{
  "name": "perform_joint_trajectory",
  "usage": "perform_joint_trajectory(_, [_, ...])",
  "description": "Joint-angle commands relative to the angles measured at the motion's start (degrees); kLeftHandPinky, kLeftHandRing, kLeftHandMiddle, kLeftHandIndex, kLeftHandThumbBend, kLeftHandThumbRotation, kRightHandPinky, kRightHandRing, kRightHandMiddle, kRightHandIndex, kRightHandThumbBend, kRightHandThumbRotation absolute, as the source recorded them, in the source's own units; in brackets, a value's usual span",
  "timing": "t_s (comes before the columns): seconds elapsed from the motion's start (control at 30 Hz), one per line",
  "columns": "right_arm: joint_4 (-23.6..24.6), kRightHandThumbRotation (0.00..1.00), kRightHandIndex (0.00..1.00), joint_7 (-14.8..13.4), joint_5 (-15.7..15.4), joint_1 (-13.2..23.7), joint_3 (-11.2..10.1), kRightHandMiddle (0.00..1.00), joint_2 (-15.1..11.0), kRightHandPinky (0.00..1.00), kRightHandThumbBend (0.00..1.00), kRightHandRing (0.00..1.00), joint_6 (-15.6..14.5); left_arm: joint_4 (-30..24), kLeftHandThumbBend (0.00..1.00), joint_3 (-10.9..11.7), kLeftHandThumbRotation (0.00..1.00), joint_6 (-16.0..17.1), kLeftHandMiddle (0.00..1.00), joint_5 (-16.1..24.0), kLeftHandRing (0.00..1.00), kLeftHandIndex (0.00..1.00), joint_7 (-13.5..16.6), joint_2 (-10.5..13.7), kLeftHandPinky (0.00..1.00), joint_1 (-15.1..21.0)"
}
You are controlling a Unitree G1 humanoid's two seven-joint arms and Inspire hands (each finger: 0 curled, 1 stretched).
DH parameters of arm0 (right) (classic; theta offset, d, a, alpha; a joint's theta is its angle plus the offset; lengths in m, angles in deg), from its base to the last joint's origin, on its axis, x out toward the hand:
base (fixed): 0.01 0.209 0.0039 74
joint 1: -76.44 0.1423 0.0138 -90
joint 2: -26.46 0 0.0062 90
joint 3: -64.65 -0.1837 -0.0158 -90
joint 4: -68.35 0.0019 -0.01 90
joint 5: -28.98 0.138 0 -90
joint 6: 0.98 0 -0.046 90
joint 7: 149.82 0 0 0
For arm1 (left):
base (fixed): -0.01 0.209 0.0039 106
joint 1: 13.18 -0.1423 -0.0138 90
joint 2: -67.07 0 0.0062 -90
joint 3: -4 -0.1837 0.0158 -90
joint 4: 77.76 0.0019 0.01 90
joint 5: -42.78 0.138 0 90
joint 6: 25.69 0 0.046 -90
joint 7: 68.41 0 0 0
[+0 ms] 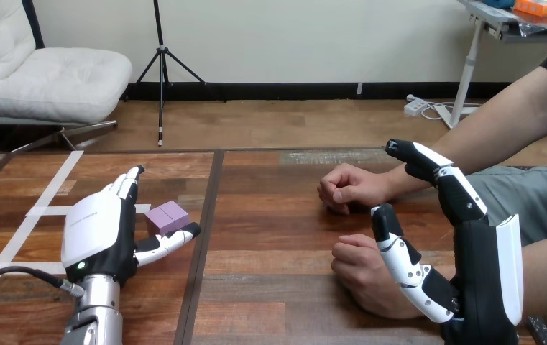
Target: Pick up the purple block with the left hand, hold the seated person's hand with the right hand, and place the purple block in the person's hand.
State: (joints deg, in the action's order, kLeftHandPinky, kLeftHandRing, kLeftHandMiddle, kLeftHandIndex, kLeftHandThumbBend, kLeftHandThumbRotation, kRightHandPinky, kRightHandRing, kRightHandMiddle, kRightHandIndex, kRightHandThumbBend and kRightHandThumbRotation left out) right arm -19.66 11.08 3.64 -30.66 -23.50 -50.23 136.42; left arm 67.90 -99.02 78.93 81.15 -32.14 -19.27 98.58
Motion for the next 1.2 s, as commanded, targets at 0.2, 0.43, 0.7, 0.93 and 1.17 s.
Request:
perform_joint_trajectory(0.2, [1.6,0.46,0.76,0.5,0.7,2.7,-0.1,0.77,0.2,0.78,0.38,0.8,-0.1,3.8,0.81,-1.7,0.6,0.2,0.89,-0.1,0.87,0.9,0.7,-0.2,0.84,7.4])
perform_joint_trajectory(0.43, [1.6,0.46,0.76,0.5,0.8,2.8,-0.1,0.77,0.4,0.77,0.39,0.8,-0.2,6.1,0.8,-2.5,0.6,-0.1,0.88,0.3,0.86,0.9,0.8,-0.5,0.83,8.8])
perform_joint_trajectory(0.7, [2.0,0.45,0.76,0.4,0.6,2.8,-0.1,0.77,0.6,0.77,0.39,0.8,-0.5,8.4,0.81,-3.3,0.6,-0.7,0.88,0.0,0.86,0.9,0.5,-1.0,0.83,10.3])
perform_joint_trajectory(0.93, [1.8,0.44,0.76,0.6,1.0,2.8,0.0,0.77,0.4,0.77,0.38,0.8,-0.2,10.4,0.81,-3.9,0.6,-1.4,0.89,-0.3,0.87,0.9,0.1,-1.5,0.83,11.6])
perform_joint_trajectory(1.17, [2.0,0.42,0.76,0.8,1.4,2.7,0.0,0.77,0.2,0.77,0.38,0.8,-0.2,12.0,0.82,-4.3,0.62,-2.0,0.9,-0.4,0.88,0.9,-0.1,-2.1,0.84,12.7])
